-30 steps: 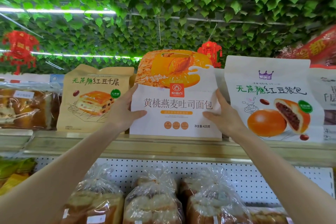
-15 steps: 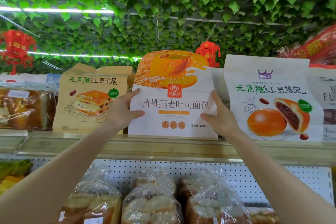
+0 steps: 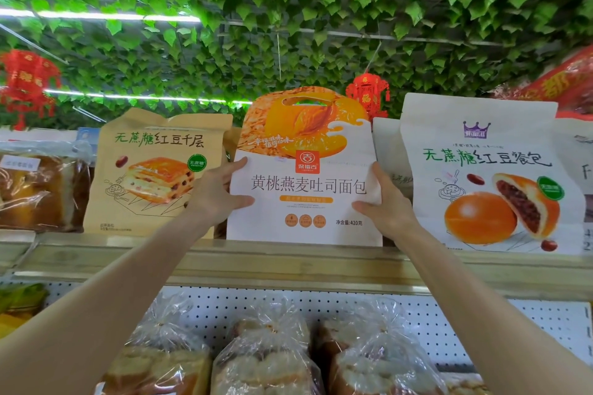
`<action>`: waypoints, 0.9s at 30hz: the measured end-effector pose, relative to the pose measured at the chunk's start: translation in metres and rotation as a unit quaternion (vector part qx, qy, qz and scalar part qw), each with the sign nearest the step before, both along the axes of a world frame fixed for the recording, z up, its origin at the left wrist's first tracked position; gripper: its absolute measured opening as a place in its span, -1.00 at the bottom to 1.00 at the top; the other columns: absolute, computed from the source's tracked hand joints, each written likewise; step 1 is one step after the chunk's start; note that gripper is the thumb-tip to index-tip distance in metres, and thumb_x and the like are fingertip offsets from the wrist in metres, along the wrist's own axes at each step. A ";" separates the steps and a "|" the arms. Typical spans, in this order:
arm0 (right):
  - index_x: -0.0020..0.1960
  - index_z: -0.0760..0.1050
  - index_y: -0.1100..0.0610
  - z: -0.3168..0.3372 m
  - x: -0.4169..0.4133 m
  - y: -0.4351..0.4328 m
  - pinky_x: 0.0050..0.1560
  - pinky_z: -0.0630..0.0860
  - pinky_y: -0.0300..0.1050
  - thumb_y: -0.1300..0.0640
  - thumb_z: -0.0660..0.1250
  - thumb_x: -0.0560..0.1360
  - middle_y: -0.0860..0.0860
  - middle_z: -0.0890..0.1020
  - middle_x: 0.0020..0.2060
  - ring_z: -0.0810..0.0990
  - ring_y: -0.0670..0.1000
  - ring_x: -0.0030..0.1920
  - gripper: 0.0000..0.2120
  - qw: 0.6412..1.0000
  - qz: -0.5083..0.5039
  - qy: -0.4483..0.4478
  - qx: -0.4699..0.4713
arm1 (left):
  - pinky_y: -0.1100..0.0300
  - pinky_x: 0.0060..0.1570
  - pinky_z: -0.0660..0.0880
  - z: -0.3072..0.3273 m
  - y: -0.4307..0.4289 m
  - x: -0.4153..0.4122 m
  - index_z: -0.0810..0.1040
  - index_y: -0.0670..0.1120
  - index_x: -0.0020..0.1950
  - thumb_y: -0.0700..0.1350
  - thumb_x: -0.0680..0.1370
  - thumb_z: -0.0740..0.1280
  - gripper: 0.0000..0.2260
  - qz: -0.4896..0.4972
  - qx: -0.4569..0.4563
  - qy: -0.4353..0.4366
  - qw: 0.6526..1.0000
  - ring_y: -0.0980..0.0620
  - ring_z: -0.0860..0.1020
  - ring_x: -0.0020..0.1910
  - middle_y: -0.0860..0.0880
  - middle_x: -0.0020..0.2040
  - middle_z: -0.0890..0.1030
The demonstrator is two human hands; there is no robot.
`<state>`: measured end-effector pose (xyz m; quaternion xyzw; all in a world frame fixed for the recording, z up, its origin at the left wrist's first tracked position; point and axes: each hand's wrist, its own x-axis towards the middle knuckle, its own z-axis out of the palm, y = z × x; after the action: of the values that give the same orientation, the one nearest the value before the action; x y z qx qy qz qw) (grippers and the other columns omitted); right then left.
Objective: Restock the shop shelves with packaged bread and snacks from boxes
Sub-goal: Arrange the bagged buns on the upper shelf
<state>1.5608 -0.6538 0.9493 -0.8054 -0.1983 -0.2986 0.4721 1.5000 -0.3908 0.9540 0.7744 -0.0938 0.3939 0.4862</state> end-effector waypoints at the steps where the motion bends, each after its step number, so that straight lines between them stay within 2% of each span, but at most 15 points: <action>1: 0.58 -0.03 -0.02 0.001 0.002 0.000 0.30 0.31 -0.12 0.21 0.36 0.54 0.03 0.31 0.48 0.33 0.11 0.43 -0.23 1.000 0.000 0.002 0.003 | 0.19 0.12 0.47 0.000 0.001 0.002 0.34 -0.12 0.49 -0.43 0.41 0.45 -0.31 0.000 -0.002 0.002 1.000 0.06 0.51 0.14 -0.05 0.18 0.57; 6: 0.58 0.00 0.00 0.003 0.014 0.002 0.29 0.35 -0.07 0.23 0.39 0.51 0.04 0.36 0.45 0.36 0.12 0.40 -0.20 1.000 0.003 0.013 0.014 | -0.05 0.23 0.50 0.001 0.006 0.012 0.36 -0.09 0.48 -0.43 0.39 0.47 -0.30 0.000 -0.012 0.012 1.000 -0.03 0.54 0.22 -0.07 0.21 0.59; 12: 0.57 0.04 0.03 0.003 0.025 0.002 0.27 0.37 -0.09 0.28 0.40 0.49 0.04 0.38 0.44 0.38 0.11 0.40 -0.20 0.999 0.010 0.013 0.033 | -0.01 0.21 0.51 0.002 0.008 0.022 0.36 -0.08 0.48 -0.43 0.39 0.47 -0.29 0.002 -0.009 0.013 1.000 -0.03 0.52 0.24 -0.08 0.23 0.57; 17: 0.57 0.04 0.01 0.003 0.032 0.004 0.27 0.41 -0.05 0.30 0.39 0.49 0.05 0.41 0.42 0.41 0.11 0.37 -0.20 0.998 0.028 0.026 0.050 | -0.09 0.24 0.49 0.002 0.011 0.032 0.34 -0.06 0.49 -0.42 0.40 0.46 -0.28 0.020 0.007 0.018 1.000 -0.06 0.49 0.29 -0.08 0.25 0.57; 21: 0.57 0.04 0.00 0.004 0.039 0.005 0.29 0.42 -0.02 0.31 0.39 0.49 0.04 0.42 0.41 0.42 0.10 0.35 -0.19 0.997 0.040 0.033 0.061 | -0.05 0.28 0.47 0.003 0.014 0.040 0.31 -0.06 0.50 -0.44 0.42 0.43 -0.29 0.011 0.007 0.026 1.000 -0.05 0.44 0.34 -0.07 0.29 0.53; 25: 0.57 0.03 0.01 0.004 0.043 0.006 0.27 0.45 0.00 0.32 0.39 0.49 0.04 0.44 0.39 0.44 0.11 0.33 -0.19 0.996 0.046 0.041 0.066 | 0.16 0.18 0.45 0.005 0.014 0.046 0.28 -0.06 0.52 -0.43 0.44 0.42 -0.29 0.013 0.019 0.036 0.999 -0.05 0.43 0.35 -0.08 0.35 0.48; 27: 0.57 0.02 0.01 0.004 0.044 0.007 0.26 0.44 0.00 0.32 0.38 0.50 0.03 0.45 0.38 0.44 0.11 0.33 -0.19 0.996 0.047 0.044 0.065 | 0.19 0.15 0.43 0.004 0.015 0.049 0.27 -0.05 0.52 -0.42 0.44 0.42 -0.28 0.015 0.022 0.037 0.999 -0.04 0.42 0.35 -0.07 0.38 0.46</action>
<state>1.6045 -0.6472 0.9534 -0.7753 -0.1948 -0.2525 0.5451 1.5494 -0.3756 0.9583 0.8004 -0.0729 0.3704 0.4658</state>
